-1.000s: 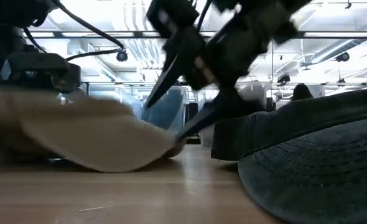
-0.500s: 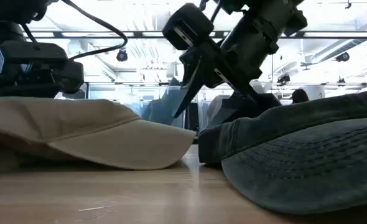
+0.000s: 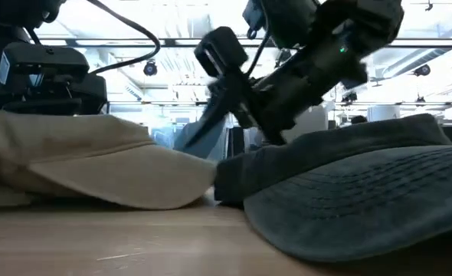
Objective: Pick & Place hat
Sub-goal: Put the brown cap into the right transparent bin
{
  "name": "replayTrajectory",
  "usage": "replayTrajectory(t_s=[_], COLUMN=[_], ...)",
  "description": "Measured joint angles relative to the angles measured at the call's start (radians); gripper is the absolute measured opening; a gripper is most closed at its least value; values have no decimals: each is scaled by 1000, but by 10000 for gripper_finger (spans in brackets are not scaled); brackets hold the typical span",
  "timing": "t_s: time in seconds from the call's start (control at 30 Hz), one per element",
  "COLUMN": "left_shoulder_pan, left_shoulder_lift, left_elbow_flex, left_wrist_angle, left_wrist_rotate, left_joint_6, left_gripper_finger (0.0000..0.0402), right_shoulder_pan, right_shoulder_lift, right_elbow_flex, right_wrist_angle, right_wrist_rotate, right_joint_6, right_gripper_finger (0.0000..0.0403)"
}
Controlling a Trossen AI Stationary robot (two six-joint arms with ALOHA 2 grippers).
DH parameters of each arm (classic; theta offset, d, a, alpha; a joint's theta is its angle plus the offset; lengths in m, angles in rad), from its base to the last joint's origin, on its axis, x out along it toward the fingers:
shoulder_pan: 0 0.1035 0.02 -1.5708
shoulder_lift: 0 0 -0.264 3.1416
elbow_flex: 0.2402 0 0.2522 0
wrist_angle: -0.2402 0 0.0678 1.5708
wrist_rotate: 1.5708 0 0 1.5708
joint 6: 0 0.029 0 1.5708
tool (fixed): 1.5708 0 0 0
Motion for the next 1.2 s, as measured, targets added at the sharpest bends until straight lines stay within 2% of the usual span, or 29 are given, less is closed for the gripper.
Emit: replayTrajectory(t_s=[0.13, 0.33, 0.47, 0.67, 0.8, 0.93, 1.03, 1.2], left_shoulder_pan=[0, 0, 2, 23, 24, 18, 3, -62], left_shoulder_lift=[2, 3, 2, 5, -57, -195, -329, -523], left_elbow_flex=[0, 14, 67, 143, 187, 221, 240, 245], left_wrist_angle=[7, 38, 46, 9, -43, -136, -193, -176], left_wrist_rotate=[4, -4, -79, -126, -199, -304, -424, -679], left_joint_6=[-1, -3, 30, 110, 155, 245, 327, 440], left_gripper_finger=[172, 172, 172, 172, 172, 172, 172, 172], right_shoulder_pan=[-15, -22, -22, -27, -26, -25, -16, 27], right_shoulder_lift=[1, -46, -44, -54, -155, -333, -482, -672], right_elbow_flex=[-6, 25, 59, 91, 106, 135, 152, 177], right_wrist_angle=[138, 78, -26, -51, -204, -449, -489, -501], right_wrist_rotate=[-2, -54, -76, -84, -45, 139, 337, 798], right_joint_6=[-70, -152, -165, -187, -258, -347, -476, -721], right_gripper_finger=[219, 208, 152, 28, 16, 15, 14, 14])
